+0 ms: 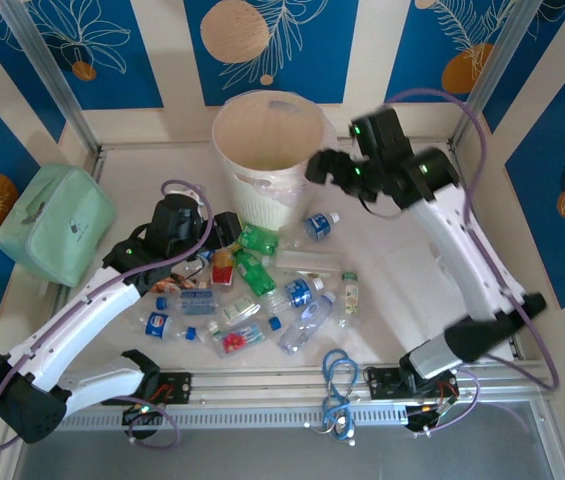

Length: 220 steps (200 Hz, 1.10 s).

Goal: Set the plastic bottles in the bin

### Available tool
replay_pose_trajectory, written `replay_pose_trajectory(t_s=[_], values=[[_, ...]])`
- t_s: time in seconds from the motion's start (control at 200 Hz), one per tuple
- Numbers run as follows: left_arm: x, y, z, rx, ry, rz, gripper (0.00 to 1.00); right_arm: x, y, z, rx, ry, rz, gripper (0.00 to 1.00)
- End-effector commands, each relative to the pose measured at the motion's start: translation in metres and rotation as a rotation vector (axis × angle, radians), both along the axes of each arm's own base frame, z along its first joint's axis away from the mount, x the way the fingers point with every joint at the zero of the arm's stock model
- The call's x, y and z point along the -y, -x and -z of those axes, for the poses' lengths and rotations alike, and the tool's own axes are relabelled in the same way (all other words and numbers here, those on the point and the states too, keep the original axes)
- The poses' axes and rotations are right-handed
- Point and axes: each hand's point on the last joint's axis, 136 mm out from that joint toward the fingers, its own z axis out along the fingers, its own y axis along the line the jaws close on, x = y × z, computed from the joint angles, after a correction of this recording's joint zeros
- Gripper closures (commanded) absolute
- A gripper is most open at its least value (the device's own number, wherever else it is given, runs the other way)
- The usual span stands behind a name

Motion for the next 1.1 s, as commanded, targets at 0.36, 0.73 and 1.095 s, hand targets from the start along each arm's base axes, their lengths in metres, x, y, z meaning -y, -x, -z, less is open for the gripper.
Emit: replay_pose_trajectory(t_s=[0.36, 0.73, 1.095], values=[[0.018, -0.007, -0.019, 0.040, 0.057, 0.044, 0.28, 0.060, 0.152, 0.174, -0.488, 0.156, 0.116, 0.08], [0.021, -0.006, -0.010, 0.010, 0.043, 0.061, 0.25, 0.062, 0.166, 0.216, -0.614, 0.325, 0.140, 0.09], [0.022, -0.005, 0.000, -0.021, 0.051, 0.055, 0.24, 0.060, 0.172, 0.233, -0.655, 0.333, 0.104, 0.13]])
